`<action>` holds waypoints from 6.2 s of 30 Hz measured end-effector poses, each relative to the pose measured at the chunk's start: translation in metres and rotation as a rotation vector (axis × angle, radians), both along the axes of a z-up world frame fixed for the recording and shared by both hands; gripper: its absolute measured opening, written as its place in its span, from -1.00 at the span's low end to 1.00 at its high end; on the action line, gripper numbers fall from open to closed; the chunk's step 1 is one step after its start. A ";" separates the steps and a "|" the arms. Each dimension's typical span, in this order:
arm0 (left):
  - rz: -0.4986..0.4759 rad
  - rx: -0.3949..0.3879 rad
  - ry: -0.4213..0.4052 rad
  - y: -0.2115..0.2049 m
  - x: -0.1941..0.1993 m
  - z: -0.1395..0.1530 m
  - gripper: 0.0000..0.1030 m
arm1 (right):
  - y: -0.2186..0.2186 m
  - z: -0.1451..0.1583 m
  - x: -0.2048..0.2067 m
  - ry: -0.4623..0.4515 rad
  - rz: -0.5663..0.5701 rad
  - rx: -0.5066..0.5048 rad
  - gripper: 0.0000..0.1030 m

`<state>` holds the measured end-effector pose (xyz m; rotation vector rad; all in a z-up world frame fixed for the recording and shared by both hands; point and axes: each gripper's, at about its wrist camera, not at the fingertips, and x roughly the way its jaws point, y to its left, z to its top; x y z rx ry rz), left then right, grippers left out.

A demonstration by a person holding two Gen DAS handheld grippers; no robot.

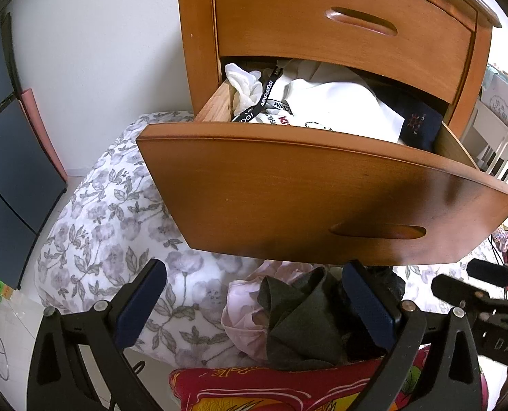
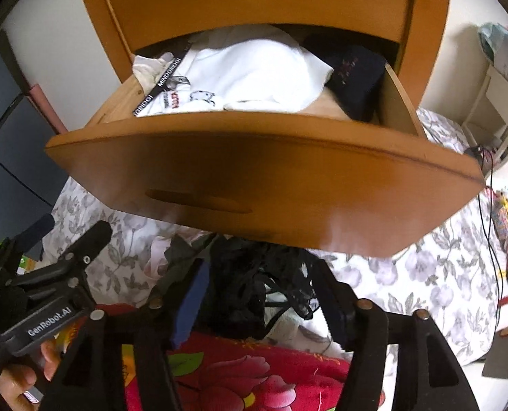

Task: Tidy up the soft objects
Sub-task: 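Lower the black lace cloth onto the bedspread and open the right gripper, then withdraw the open right gripper from the black lace cloth, then reach the left gripper into the drawer toward the white Hello Kitty sock, then close the left gripper on the white Hello Kitty sock, then lift the Hello Kitty sock up out of the drawer with the left gripper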

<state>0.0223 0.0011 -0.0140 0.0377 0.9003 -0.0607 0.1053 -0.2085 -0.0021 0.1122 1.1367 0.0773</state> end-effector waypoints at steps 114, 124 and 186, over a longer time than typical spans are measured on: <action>-0.229 0.314 0.578 -0.095 0.224 -0.011 0.87 | -0.016 0.019 -0.049 -0.307 -0.184 0.030 1.00; -0.223 0.322 0.620 -0.105 0.241 -0.027 0.69 | -0.016 0.017 -0.047 -0.295 -0.182 0.036 1.00; -0.163 -0.179 -0.235 0.020 0.071 0.154 -0.86 | -0.009 0.019 -0.049 -0.281 -0.203 -0.051 1.00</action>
